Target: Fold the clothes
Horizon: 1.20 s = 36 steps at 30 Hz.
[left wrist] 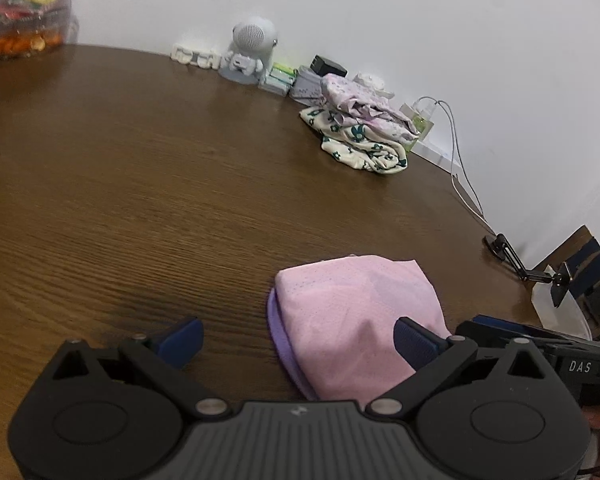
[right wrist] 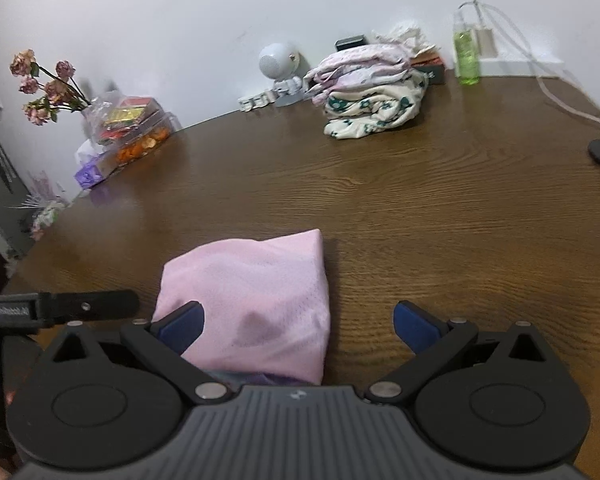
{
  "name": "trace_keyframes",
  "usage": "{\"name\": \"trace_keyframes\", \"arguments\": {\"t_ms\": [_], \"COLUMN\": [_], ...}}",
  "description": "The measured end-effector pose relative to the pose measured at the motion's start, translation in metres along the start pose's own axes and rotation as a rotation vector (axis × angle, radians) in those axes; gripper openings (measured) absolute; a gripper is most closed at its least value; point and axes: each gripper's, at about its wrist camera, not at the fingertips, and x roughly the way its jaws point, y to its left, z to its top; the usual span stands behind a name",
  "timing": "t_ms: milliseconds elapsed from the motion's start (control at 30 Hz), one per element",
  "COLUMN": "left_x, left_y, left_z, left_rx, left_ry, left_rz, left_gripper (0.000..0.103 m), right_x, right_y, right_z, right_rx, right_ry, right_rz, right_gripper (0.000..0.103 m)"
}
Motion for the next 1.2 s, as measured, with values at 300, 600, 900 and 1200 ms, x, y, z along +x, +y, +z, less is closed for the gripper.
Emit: {"name": "trace_keyframes", "arguments": {"t_ms": [300,600,900,1200], "left_x": [0.018,0.026,0.036,0.060], "left_y": [-0.005,-0.013,-0.016,-0.020], "left_z": [0.003,0.010,0.030,0.063], "left_rx": [0.038,0.089,0.129,0.180], "left_ry": [0.025,0.065,0.183,0.424], "left_rz": [-0.022,0.013,-0.007,-0.022], "left_gripper": [0.069,0.057,0.060,0.061], "right_x": [0.018,0.020,0.020,0.018], "right_y": [-0.016,-0.015,-0.012,-0.011], "right_z": [0.008,0.005,0.002,0.000], "right_rx": [0.022,0.001,-0.020,-0.029], "right_ry": [0.025,0.005,-0.010,0.007], "right_rz": [0.079,0.107,0.106,0.154], "right_gripper": [0.090,0.080,0.080,0.080]}}
